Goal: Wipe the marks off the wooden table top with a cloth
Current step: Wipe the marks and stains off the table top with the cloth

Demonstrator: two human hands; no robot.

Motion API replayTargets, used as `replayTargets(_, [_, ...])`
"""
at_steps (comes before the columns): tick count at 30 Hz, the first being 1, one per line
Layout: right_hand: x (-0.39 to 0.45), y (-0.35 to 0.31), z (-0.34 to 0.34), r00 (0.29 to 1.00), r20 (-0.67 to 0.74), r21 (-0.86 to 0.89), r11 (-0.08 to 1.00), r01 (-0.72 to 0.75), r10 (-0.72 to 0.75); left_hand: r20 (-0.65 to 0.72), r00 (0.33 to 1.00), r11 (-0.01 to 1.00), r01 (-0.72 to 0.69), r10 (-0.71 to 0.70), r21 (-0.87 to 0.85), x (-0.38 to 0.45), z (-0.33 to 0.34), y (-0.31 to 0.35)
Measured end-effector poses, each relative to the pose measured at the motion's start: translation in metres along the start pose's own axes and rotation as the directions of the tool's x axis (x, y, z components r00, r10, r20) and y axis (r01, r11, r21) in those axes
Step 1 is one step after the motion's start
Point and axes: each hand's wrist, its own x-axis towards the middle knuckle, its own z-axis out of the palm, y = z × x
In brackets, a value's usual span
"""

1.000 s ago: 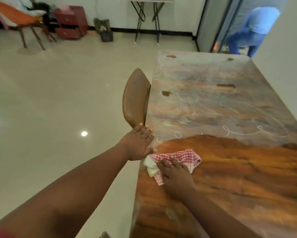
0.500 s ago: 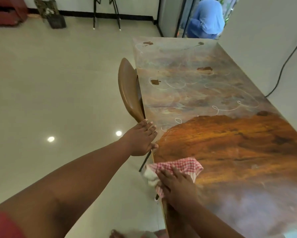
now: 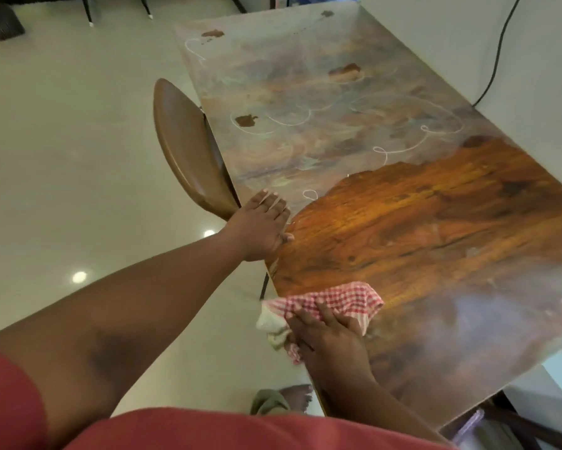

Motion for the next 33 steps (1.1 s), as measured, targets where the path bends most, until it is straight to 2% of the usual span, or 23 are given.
replayTargets(3, [-0.042,0.007,0.002,0.997,0.033,0.056,0.996,0.064,-0.066,-0.005,1.000,0.999,0.023,-0.023,-0.047,0.009,0.000,-0.001])
replayTargets(7, [-0.079,0.011,0.003,0.999,0.029,0.038,0.999,0.036,-0.037,-0.022,1.000,0.995,0.003,-0.005,-0.104,0.019,0.003,0.001])
replayTargets(12, [-0.105,-0.005,0.002,0.989,0.041,-0.023,0.989,-0.143,0.144,-0.054,0.983,0.979,-0.178,0.173,-0.105,0.034,0.008,0.003])
replayTargets(15, [-0.113,-0.025,-0.008,0.954,0.023,-0.017,0.954,-0.299,0.299,-0.080,0.958,0.957,-0.282,0.277,-0.070,0.037,0.006,0.002])
replayTargets(19, [-0.116,-0.045,-0.011,0.852,0.044,0.103,0.846,-0.523,0.522,-0.122,0.914,0.919,-0.392,0.386,-0.027,0.024,-0.003,-0.012])
replayTargets(23, [-0.118,-0.055,-0.003,0.726,0.108,0.159,0.709,-0.687,0.680,-0.106,0.909,0.915,-0.403,0.403,0.027,0.016,-0.021,-0.045])
replayTargets(26, [-0.105,-0.067,0.005,0.572,0.061,0.237,0.544,-0.805,0.818,-0.080,0.916,0.920,-0.390,0.393,0.043,0.014,-0.030,-0.064])
replayTargets(28, [-0.079,-0.073,0.006,0.445,0.041,0.157,0.434,-0.887,0.895,-0.076,0.917,0.920,-0.388,0.391,0.053,0.015,-0.032,-0.070])
replayTargets(29, [-0.061,-0.074,0.006,0.421,0.040,0.088,0.417,-0.905,0.906,-0.076,0.915,0.918,-0.392,0.395,0.059,0.016,-0.031,-0.072])
replayTargets(30, [-0.040,-0.074,0.006,0.440,0.035,0.056,0.437,-0.898,0.898,-0.072,0.913,0.916,-0.397,0.401,0.060,0.017,-0.031,-0.073])
replayTargets(33, [0.035,-0.074,0.009,0.586,0.021,0.075,0.583,-0.809,0.810,-0.051,0.913,0.914,-0.403,0.405,0.041,0.021,-0.025,-0.076])
